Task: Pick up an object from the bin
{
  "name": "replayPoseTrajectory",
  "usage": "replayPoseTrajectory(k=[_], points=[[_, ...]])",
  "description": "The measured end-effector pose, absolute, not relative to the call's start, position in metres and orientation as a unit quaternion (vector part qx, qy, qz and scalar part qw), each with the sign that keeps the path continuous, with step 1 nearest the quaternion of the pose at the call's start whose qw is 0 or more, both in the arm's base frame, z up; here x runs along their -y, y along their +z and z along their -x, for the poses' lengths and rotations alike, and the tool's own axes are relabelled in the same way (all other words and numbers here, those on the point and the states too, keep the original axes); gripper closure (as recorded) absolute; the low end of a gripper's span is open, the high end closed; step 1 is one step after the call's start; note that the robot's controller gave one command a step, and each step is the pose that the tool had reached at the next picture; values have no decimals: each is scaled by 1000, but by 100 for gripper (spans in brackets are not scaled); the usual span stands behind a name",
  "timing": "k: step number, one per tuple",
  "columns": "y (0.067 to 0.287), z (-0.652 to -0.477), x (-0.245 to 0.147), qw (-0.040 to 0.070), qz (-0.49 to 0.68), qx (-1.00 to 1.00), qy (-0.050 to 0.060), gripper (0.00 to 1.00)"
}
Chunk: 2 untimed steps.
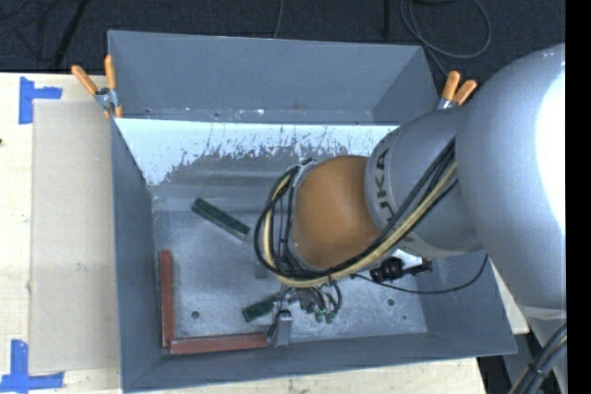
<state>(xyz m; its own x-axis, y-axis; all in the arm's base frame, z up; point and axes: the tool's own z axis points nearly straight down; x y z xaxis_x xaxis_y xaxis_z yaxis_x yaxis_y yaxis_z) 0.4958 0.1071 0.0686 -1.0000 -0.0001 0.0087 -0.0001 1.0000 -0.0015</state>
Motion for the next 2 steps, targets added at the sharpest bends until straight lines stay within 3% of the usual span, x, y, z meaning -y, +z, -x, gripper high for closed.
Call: replayPoseTrajectory(k=[1, 2], points=[[73, -498, -108, 1, 2, 1000, 0, 100], [237, -492, -119, -4, 21, 1000, -1, 100]])
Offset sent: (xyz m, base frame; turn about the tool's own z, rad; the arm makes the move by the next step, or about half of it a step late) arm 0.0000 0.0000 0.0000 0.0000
